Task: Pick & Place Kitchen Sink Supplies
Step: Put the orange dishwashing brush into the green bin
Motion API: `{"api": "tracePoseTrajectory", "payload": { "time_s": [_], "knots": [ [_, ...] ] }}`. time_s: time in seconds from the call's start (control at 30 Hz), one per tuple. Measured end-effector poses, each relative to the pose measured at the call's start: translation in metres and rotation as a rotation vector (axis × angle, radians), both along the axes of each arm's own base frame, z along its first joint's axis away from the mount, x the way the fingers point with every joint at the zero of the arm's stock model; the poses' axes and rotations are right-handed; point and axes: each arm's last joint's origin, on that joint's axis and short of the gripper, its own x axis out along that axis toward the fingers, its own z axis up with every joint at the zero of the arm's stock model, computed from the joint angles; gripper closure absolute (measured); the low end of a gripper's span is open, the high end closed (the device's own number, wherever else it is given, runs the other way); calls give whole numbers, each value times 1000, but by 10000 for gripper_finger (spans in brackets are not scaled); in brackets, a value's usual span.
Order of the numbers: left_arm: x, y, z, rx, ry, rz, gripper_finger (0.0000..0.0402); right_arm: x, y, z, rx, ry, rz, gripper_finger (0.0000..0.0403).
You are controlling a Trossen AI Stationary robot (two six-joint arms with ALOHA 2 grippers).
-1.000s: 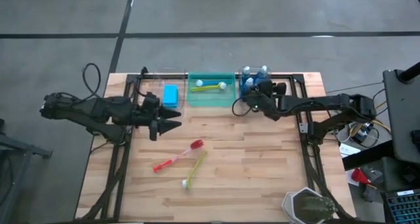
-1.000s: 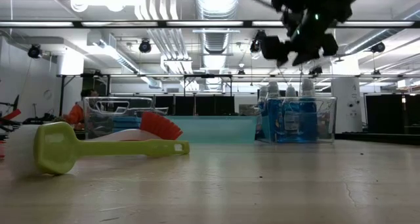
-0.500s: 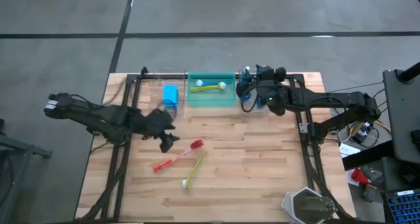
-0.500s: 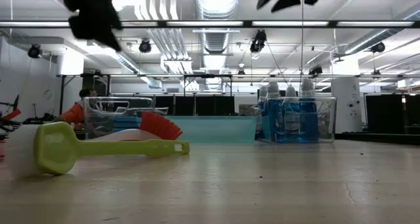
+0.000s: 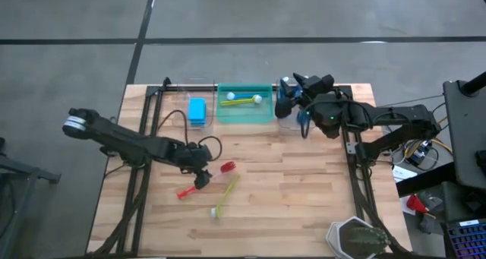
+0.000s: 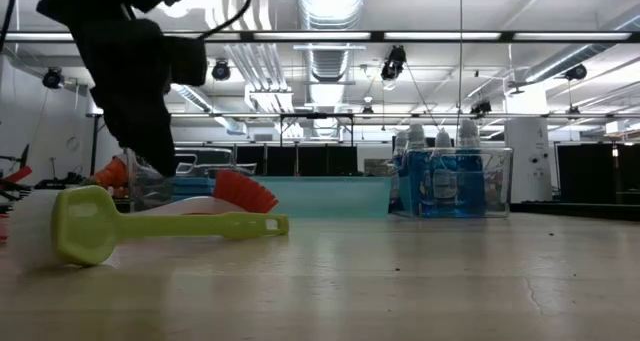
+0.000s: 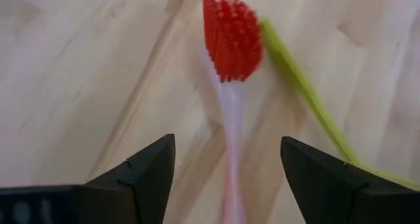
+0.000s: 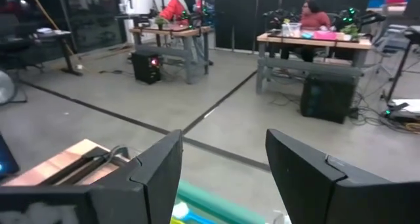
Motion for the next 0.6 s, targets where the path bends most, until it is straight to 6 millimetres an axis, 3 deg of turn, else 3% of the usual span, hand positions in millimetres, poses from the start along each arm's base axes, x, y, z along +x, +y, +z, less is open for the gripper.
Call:
{"api": "tracePoseTrajectory", "payload": {
  "time_s": [0.43, 0.6],
  "knots": [
    [27, -10, -45, 10, 93, -83, 136, 0, 9, 1, 13, -29, 29, 192],
    [30, -11, -50, 17, 114, -76, 173, 0, 9, 1, 13, -29, 30, 192]
  ]
}}
